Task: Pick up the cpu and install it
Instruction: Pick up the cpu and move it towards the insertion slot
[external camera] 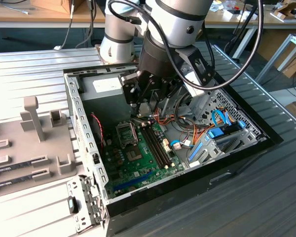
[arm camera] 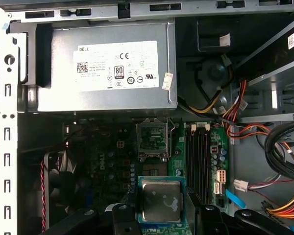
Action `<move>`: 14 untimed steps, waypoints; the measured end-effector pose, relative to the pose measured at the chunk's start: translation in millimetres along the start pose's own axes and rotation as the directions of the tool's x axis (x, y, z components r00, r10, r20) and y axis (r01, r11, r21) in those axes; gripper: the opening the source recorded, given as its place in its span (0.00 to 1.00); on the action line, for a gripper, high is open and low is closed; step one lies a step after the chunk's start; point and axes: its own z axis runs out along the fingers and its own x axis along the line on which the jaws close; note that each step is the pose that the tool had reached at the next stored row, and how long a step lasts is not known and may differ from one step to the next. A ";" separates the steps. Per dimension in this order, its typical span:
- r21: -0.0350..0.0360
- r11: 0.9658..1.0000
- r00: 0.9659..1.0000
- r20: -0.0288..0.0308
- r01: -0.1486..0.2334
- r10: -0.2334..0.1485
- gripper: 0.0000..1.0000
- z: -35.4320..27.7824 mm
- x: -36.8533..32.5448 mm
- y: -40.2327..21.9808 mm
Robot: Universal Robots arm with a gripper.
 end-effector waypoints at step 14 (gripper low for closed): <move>0.000 1.000 1.000 0.000 0.000 0.000 0.47 7.2 -0.3 -0.3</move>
